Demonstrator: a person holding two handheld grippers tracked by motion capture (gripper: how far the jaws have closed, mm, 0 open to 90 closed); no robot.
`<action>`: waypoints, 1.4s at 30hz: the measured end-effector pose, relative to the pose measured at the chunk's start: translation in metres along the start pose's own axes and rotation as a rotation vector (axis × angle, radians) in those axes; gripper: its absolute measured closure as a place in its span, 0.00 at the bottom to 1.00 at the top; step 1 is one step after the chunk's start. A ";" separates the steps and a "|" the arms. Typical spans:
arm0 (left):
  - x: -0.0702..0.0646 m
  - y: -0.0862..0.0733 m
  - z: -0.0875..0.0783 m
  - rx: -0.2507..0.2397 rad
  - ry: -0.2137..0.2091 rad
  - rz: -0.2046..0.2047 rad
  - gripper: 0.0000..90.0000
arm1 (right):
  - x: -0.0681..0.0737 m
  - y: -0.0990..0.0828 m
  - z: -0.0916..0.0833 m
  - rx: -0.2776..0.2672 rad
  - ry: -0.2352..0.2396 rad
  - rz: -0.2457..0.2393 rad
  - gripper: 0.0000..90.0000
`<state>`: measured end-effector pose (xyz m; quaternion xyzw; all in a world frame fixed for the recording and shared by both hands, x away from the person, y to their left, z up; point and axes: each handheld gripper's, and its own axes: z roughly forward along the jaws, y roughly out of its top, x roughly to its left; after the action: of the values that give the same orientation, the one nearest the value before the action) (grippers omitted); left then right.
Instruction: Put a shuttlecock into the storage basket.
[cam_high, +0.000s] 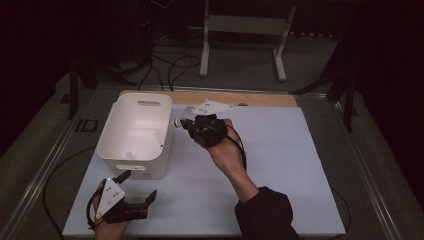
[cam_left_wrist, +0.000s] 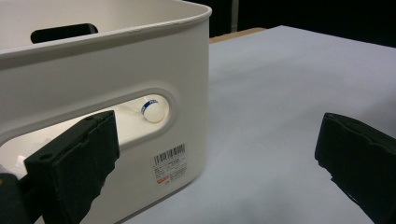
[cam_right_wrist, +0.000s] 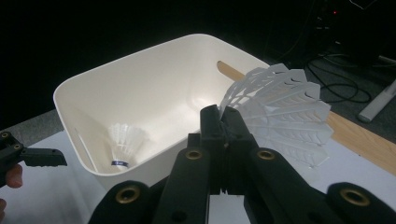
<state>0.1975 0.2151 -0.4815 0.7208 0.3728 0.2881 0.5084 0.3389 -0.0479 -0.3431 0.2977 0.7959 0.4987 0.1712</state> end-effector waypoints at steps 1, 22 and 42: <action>0.000 0.000 0.000 0.000 0.000 0.000 0.01 | 0.000 0.000 0.000 -0.001 0.001 -0.003 0.99; 0.001 0.000 0.000 0.004 0.010 -0.001 0.01 | 0.006 0.008 0.010 -0.010 0.010 -0.019 0.99; 0.001 0.000 0.001 0.005 0.009 -0.002 0.01 | 0.008 0.013 0.020 -0.018 0.039 0.002 0.99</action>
<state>0.1984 0.2154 -0.4817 0.7204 0.3763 0.2901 0.5052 0.3480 -0.0244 -0.3404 0.2871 0.7942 0.5117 0.1582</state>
